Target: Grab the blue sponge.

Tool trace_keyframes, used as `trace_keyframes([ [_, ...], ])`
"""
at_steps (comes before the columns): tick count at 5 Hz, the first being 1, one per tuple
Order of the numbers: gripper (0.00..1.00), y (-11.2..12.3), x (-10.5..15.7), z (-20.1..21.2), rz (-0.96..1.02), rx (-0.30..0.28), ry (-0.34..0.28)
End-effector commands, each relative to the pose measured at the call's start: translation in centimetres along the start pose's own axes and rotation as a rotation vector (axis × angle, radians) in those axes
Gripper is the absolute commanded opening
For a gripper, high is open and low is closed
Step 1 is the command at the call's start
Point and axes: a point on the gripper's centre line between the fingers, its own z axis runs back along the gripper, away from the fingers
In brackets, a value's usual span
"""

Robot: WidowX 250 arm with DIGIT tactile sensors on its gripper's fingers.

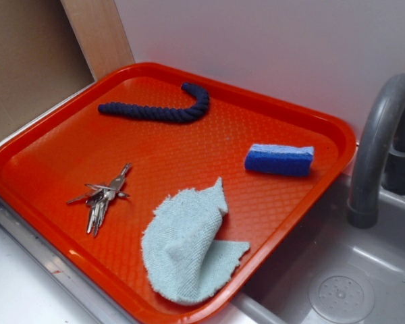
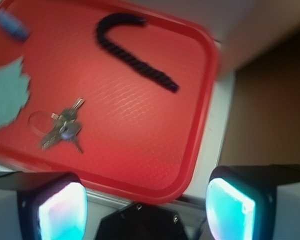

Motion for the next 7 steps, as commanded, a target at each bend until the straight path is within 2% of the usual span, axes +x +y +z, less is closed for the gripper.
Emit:
trace_keyframes([
  [1,1.0,-6.7,5.5,-1.7,-0.482,-0.058,-0.086],
  [2,1.0,-9.7,8.8,-2.5,-0.606,-0.094,-0.17],
  [3,1.0,-10.9,11.6,-4.5,-0.626,-0.156,-0.183],
  [4,1.0,-12.3,13.6,-6.3,-0.653,-0.194,-0.156],
  [5,1.0,-14.3,15.8,-8.6,-0.707,-0.222,-0.099],
  [7,1.0,-17.2,18.3,-11.8,-0.783,-0.251,-0.015],
])
